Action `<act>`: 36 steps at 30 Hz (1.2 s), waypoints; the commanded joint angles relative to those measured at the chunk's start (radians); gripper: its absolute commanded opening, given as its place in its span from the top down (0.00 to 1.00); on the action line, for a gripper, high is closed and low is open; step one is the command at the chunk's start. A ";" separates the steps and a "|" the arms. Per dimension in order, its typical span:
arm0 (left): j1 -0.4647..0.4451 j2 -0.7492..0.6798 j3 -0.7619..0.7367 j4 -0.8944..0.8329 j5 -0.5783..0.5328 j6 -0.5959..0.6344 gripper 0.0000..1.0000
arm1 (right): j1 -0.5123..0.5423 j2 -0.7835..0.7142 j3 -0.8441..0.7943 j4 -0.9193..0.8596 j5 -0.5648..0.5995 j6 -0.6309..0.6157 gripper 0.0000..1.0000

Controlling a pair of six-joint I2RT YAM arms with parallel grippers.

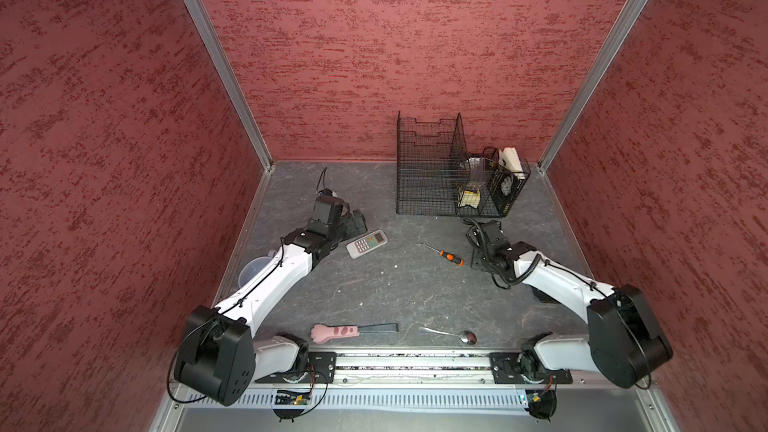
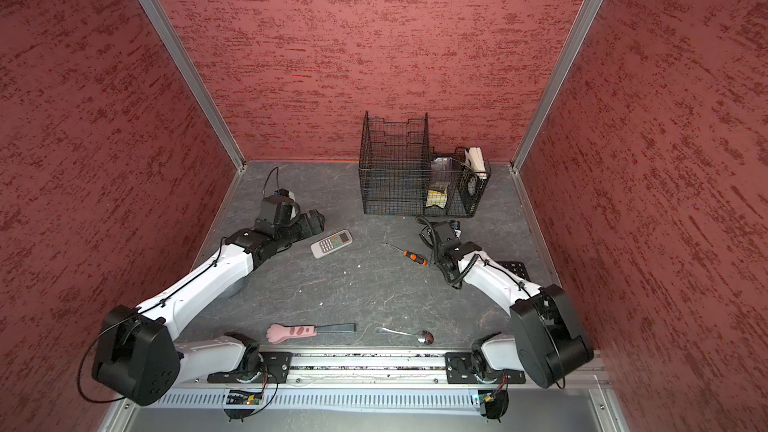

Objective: Unload the batteries from the remote control
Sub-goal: 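Lift the remote with the right gripper while the left gripper reaches toward it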

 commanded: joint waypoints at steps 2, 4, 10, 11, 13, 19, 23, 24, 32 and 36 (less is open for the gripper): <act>-0.015 0.034 0.053 -0.092 0.115 -0.068 0.00 | 0.106 -0.052 0.054 -0.067 0.147 -0.046 0.82; -0.027 0.039 0.068 -0.101 0.143 -0.096 0.01 | 0.159 -0.061 0.061 -0.059 0.190 -0.064 0.82; -0.035 0.050 0.090 -0.106 0.247 -0.178 0.01 | 0.344 -0.035 0.089 0.002 0.362 -0.139 0.83; -0.036 0.049 0.093 -0.104 0.259 -0.180 0.01 | 0.366 -0.029 0.091 0.019 0.372 -0.155 0.83; -0.039 0.048 0.098 -0.091 0.283 -0.177 0.01 | 0.403 -0.026 0.086 0.088 0.348 -0.202 0.83; -0.077 0.045 0.059 0.059 0.307 -0.124 0.01 | 0.430 -0.021 0.099 0.240 0.117 -0.281 0.84; -0.091 0.067 0.022 0.194 0.348 -0.131 0.00 | 0.441 -0.008 0.123 0.265 -0.003 -0.304 0.85; -0.093 0.080 0.019 0.226 0.364 -0.134 0.01 | 0.447 -0.002 0.131 0.266 -0.026 -0.311 0.85; -0.130 0.156 -0.003 0.431 0.428 -0.142 0.10 | 0.465 0.003 0.154 0.284 -0.135 -0.323 0.85; -0.133 0.183 -0.014 0.490 0.453 -0.155 0.19 | 0.468 -0.004 0.152 0.306 -0.184 -0.319 0.86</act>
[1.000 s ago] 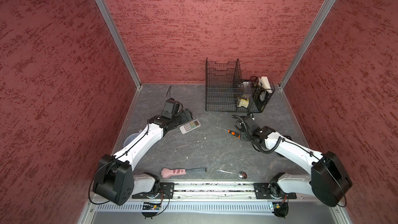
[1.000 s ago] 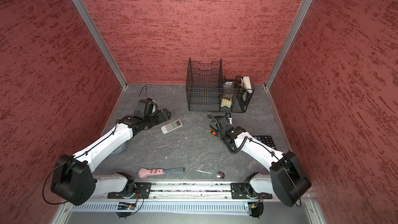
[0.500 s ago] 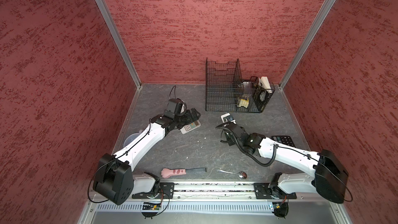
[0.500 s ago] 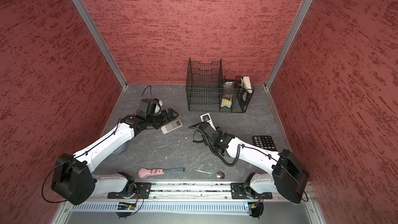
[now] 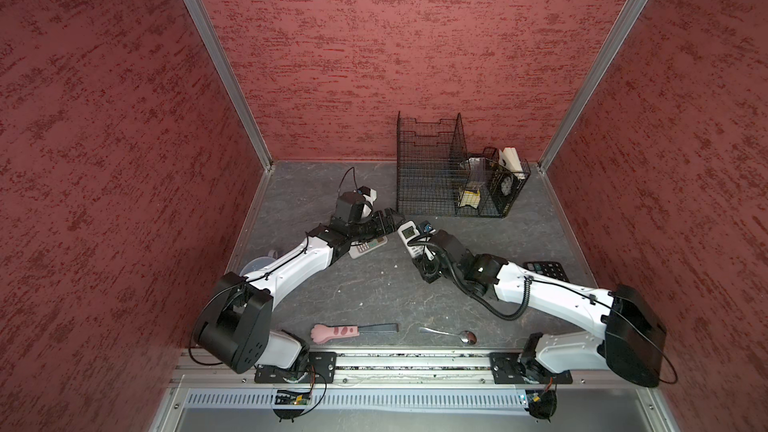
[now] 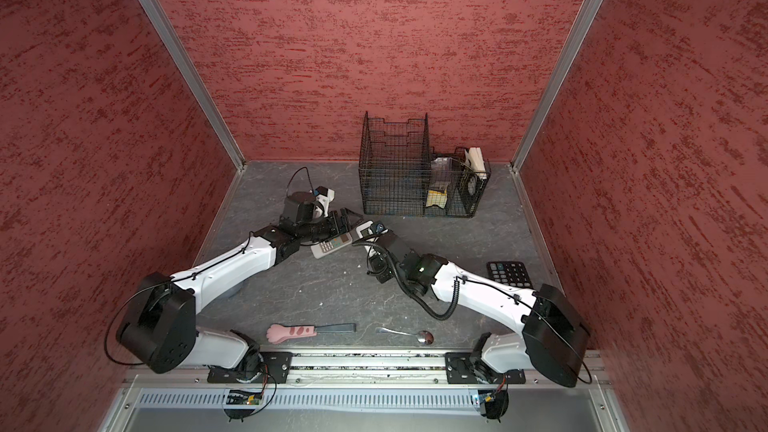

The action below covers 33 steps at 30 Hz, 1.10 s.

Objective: Unload the batteries from the remote control
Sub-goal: 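Lift the remote with the right gripper while the left gripper reaches toward it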

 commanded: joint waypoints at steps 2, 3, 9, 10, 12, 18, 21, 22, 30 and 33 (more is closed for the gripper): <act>-0.005 0.025 -0.015 0.124 0.045 -0.011 0.25 | 0.008 -0.012 0.032 0.061 -0.076 -0.008 0.86; -0.007 0.033 -0.015 0.132 0.047 -0.012 0.28 | 0.008 -0.011 0.032 0.065 -0.077 -0.010 0.86; -0.015 0.070 -0.020 0.171 0.079 -0.034 0.44 | 0.008 -0.007 0.037 0.086 -0.084 -0.010 0.86; -0.016 0.074 -0.023 0.177 0.082 -0.038 0.47 | 0.008 -0.005 0.039 0.085 -0.083 -0.010 0.86; -0.015 0.075 -0.028 0.189 0.089 -0.044 0.51 | 0.008 0.002 0.042 0.081 -0.073 -0.011 0.86; -0.017 0.065 -0.034 0.165 0.093 -0.037 0.59 | 0.008 0.025 0.051 0.072 -0.027 -0.025 0.87; -0.019 0.065 -0.039 0.163 0.100 -0.035 0.61 | 0.007 0.031 0.052 0.075 -0.016 -0.030 0.87; -0.020 0.065 -0.041 0.165 0.102 -0.035 0.61 | 0.007 0.032 0.051 0.079 -0.016 -0.030 0.87; -0.026 0.067 -0.064 0.199 0.114 -0.053 0.80 | 0.004 0.063 0.063 0.092 -0.009 -0.031 0.87; -0.025 0.071 -0.069 0.209 0.117 -0.054 0.92 | 0.002 0.068 0.068 0.101 -0.015 -0.031 0.87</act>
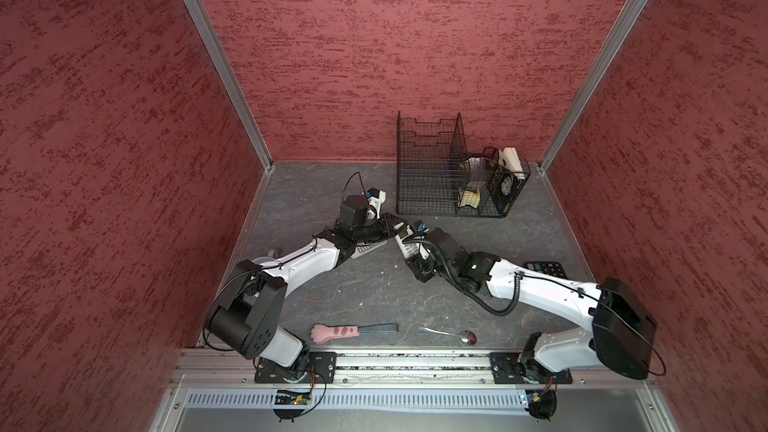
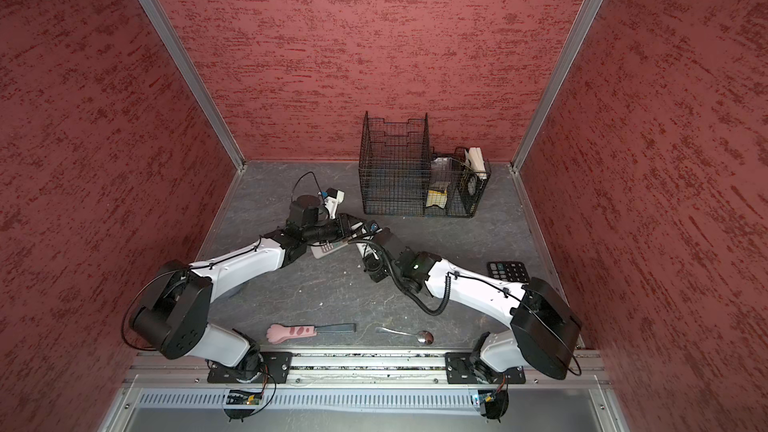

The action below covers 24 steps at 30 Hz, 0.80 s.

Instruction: Unload the batteries from the remote control

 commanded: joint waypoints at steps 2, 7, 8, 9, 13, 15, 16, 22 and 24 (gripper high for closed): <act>-0.009 0.006 -0.019 0.011 0.001 -0.019 0.99 | 0.003 0.006 0.047 0.063 0.027 -0.028 0.86; 0.001 0.012 -0.038 0.060 0.006 -0.026 1.00 | 0.001 -0.007 0.050 0.074 0.024 -0.020 0.79; 0.008 0.015 -0.046 0.083 0.012 -0.031 1.00 | 0.001 -0.013 0.048 0.075 0.025 -0.018 0.76; 0.014 0.016 -0.050 0.102 0.020 -0.036 1.00 | 0.001 -0.018 0.049 0.076 0.025 -0.016 0.72; 0.037 0.031 -0.056 0.165 0.047 -0.055 1.00 | -0.001 -0.048 0.043 0.078 0.028 -0.001 0.60; 0.044 0.040 -0.059 0.202 0.059 -0.062 1.00 | -0.002 -0.059 0.037 0.081 0.030 0.008 0.51; 0.048 0.043 -0.062 0.221 0.065 -0.067 1.00 | -0.001 -0.063 0.036 0.082 0.036 0.013 0.45; 0.085 0.058 -0.083 0.409 0.114 -0.136 1.00 | -0.010 -0.115 0.028 0.085 0.044 0.055 0.20; 0.101 0.065 -0.096 0.486 0.134 -0.167 1.00 | -0.017 -0.143 0.026 0.093 0.030 0.068 0.18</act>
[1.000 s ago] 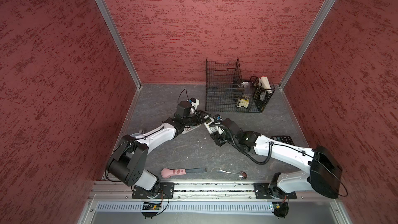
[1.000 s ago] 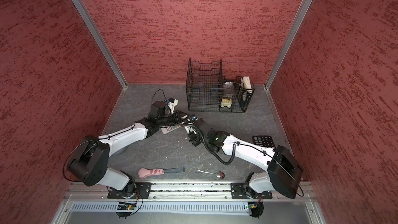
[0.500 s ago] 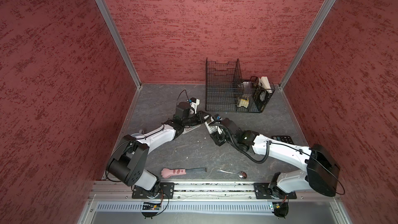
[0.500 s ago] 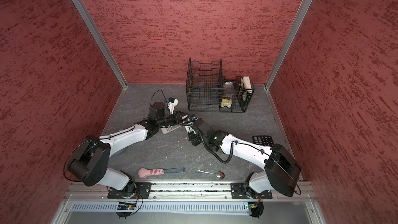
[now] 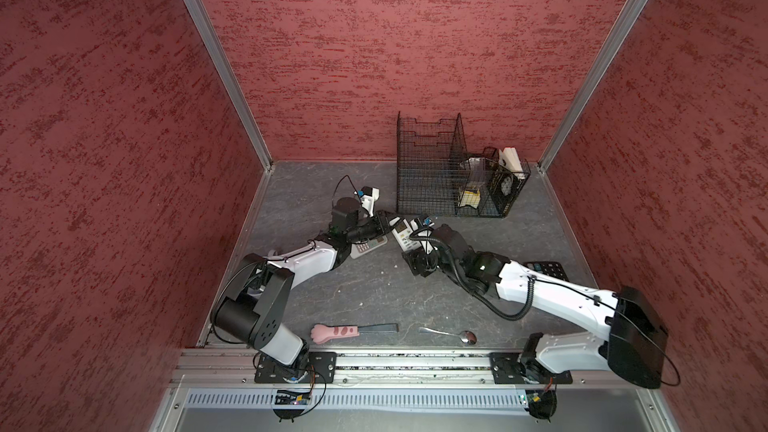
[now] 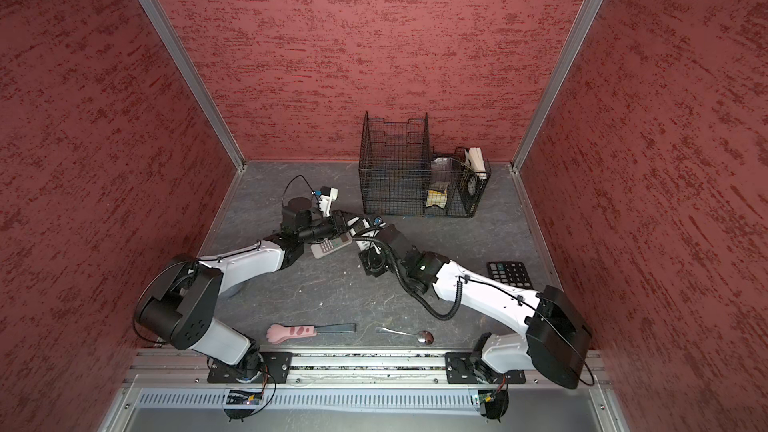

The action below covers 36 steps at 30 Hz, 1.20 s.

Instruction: Unload the batteries from the remote control

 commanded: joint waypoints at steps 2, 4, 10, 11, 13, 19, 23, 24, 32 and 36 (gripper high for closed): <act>0.031 0.012 -0.028 0.248 0.055 -0.088 1.00 | -0.023 -0.071 0.029 0.032 0.014 0.070 0.18; 0.049 0.011 -0.050 0.330 0.051 -0.129 1.00 | -0.056 -0.100 0.026 0.033 -0.013 0.141 0.19; 0.072 0.042 -0.096 0.618 0.047 -0.260 1.00 | -0.152 -0.179 -0.069 0.206 -0.152 0.392 0.24; 0.072 0.049 -0.099 0.646 0.044 -0.274 1.00 | -0.162 -0.187 -0.092 0.252 -0.171 0.425 0.24; 0.066 0.066 -0.103 0.718 0.033 -0.308 1.00 | -0.179 -0.197 -0.150 0.367 -0.206 0.501 0.24; 0.054 0.135 -0.109 0.892 -0.004 -0.404 1.00 | -0.197 -0.148 -0.220 0.547 -0.283 0.594 0.26; 0.030 0.138 -0.097 0.892 -0.022 -0.394 1.00 | -0.198 -0.117 -0.224 0.606 -0.316 0.602 0.27; 0.023 0.141 -0.091 0.890 -0.020 -0.394 1.00 | -0.198 -0.111 -0.225 0.627 -0.325 0.607 0.28; -0.006 0.152 -0.078 0.892 -0.030 -0.392 1.00 | -0.198 -0.073 -0.255 0.769 -0.365 0.635 0.41; -0.011 0.148 -0.084 0.892 -0.045 -0.384 1.00 | -0.200 -0.049 -0.263 0.829 -0.384 0.660 0.46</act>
